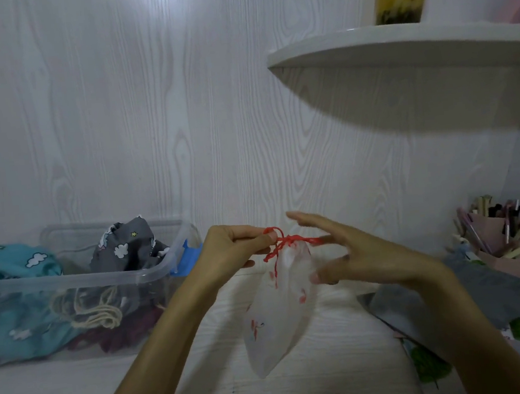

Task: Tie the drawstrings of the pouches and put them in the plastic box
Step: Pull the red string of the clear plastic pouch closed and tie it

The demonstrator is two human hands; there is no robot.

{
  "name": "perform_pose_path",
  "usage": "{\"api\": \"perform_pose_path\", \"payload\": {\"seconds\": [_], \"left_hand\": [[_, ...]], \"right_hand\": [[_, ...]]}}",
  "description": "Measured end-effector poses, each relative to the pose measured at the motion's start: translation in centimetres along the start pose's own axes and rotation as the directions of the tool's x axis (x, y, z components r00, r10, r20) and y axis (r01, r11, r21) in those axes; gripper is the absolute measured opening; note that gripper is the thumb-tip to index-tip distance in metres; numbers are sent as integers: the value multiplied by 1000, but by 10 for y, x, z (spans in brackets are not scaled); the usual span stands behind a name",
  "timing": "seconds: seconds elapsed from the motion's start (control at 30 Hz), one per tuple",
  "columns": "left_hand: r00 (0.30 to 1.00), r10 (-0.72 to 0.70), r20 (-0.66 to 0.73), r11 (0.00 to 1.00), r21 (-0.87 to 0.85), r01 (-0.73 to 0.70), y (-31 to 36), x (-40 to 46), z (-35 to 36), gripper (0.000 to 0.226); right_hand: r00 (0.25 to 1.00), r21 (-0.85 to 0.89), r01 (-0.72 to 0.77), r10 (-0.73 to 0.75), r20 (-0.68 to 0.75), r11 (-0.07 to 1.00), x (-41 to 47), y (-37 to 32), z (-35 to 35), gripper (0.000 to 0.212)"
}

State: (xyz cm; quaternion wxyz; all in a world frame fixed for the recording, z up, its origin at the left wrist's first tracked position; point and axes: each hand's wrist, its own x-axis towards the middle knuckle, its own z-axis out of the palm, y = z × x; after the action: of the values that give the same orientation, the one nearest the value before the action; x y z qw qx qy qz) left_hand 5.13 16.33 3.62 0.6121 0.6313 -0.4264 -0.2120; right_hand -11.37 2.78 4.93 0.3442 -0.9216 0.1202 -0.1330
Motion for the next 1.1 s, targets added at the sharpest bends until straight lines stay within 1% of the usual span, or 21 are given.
{"api": "perform_pose_path", "payload": {"seconds": [0.03,0.1,0.17,0.23,0.3,0.4,0.47,0.5,0.57,0.6,0.63,0.7,0.77,0.83,0.87,0.93,0.97,1.0,1.03,1.07,1.1], "left_hand": [[1000,-14,18,999,35,13,0,-2,-3,6],[997,-48,65,992,119,40,0,-3,-9,7],[992,-82,98,979,195,62,1,-7,-17,15],[982,-101,158,976,208,67,3,-14,-26,28],[961,-115,252,973,224,58,4,-25,-35,40],[940,-92,329,957,289,-7,7,-45,-44,44],[963,-6,270,942,324,-85,7,-51,-53,55],[978,50,202,932,343,-119,9,-52,-60,52],[987,145,67,928,336,-159,20,-55,-78,29],[982,187,23,921,344,-184,27,-54,-87,17],[972,236,-5,902,374,-217,38,-56,-98,11],[946,320,-45,853,448,-267,58,-55,-121,14],[930,351,-112,809,536,-241,74,-51,-144,9],[899,376,-223,742,654,-148,86,-45,-171,9],[874,397,-279,699,710,-91,88,-42,-181,10],[813,454,-365,591,806,32,82,-41,-193,15],[788,477,-390,544,835,84,73,-40,-197,17],[786,475,-396,496,858,133,61,-39,-198,16],[815,433,-384,430,883,188,46,-38,-200,15],[870,339,-358,355,905,234,32,-37,-202,16],[922,208,-325,300,919,256,17,-37,-204,21]], "right_hand": [[1000,-24,29,-29,-3,999,4,-1,5,71],[994,-82,77,-82,-68,994,14,-5,8,48],[991,-164,68,-86,-102,984,19,-13,11,33],[992,-211,30,-56,-116,977,19,-23,13,30],[985,-187,42,-72,-157,982,18,-36,13,27],[944,-101,102,-128,-305,990,17,-61,7,22],[896,-34,143,-144,-420,989,20,-79,2,22],[877,18,165,-138,-460,986,22,-88,1,23],[863,161,202,-99,-495,966,29,-107,-1,20],[866,233,217,-77,-494,948,34,-115,-1,17],[873,293,230,-63,-484,928,40,-125,-1,15],[877,374,248,-43,-479,894,53,-141,1,14],[859,407,275,-33,-510,871,69,-152,7,18],[817,349,330,-81,-571,877,90,-163,21,26],[782,271,363,-133,-608,892,99,-166,31,30],[698,40,386,-264,-666,921,117,-164,56,28],[674,-61,371,-314,-669,927,125,-160,70,25],[675,-137,340,-343,-653,930,131,-153,82,24],[705,-202,298,-358,-612,933,136,-145,94,25],[757,-267,255,-364,-543,929,138,-137,105,27],[824,-335,222,-360,-439,916,140,-129,116,29]]}}
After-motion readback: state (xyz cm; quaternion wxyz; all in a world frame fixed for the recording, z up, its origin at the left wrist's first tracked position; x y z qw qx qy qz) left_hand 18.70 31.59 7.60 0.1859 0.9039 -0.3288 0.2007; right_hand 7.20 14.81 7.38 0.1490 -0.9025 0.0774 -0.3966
